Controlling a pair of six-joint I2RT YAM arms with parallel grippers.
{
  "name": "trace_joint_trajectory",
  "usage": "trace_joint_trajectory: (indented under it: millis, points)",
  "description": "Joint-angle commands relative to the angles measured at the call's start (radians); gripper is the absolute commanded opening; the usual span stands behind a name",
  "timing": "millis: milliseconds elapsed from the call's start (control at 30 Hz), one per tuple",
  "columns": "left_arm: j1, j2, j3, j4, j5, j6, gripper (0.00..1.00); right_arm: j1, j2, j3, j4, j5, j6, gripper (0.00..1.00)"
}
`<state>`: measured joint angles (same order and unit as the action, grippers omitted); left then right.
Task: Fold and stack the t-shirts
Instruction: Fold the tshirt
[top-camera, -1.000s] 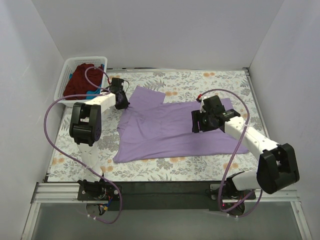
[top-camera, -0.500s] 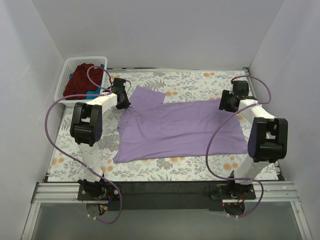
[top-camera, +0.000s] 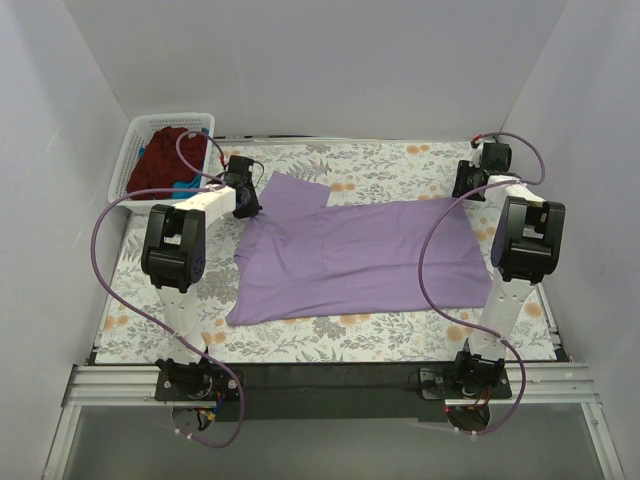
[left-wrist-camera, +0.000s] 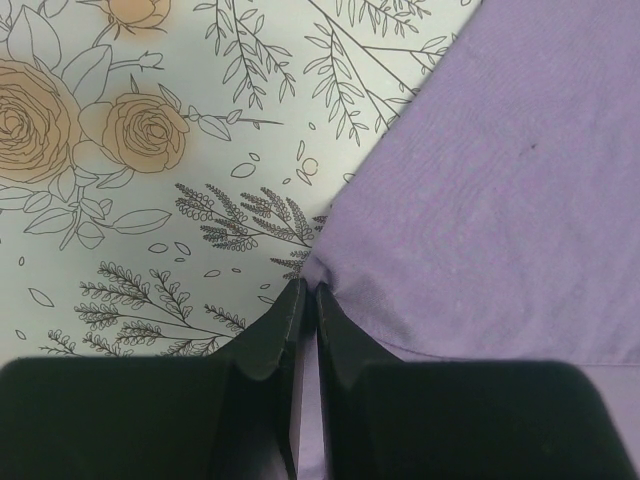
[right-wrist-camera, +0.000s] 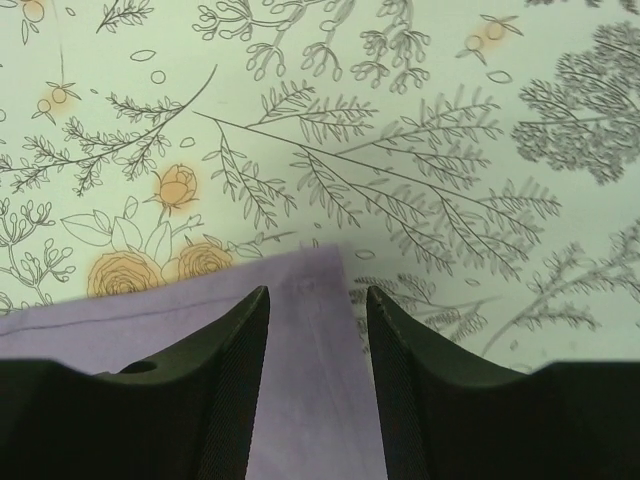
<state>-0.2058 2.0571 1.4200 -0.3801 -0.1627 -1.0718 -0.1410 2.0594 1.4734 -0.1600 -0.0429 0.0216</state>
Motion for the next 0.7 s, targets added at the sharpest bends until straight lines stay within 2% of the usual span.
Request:
trace_joint_trajectory:
  millis: [0, 467, 667]
  points:
    - [-0.001, 0.038, -0.001, -0.068, -0.035, 0.026, 0.0, 0.003, 0.045, 0.08, 0.008, -0.092, -0.054, 0.5]
    - [-0.003, 0.046, 0.003, -0.072, -0.031, 0.026, 0.0, 0.0, 0.142, 0.128, -0.084, -0.048, -0.129, 0.49]
    - [-0.001, 0.041, 0.002, -0.074, -0.028, 0.026, 0.0, 0.0, 0.15, 0.12, -0.095, -0.074, -0.129, 0.28]
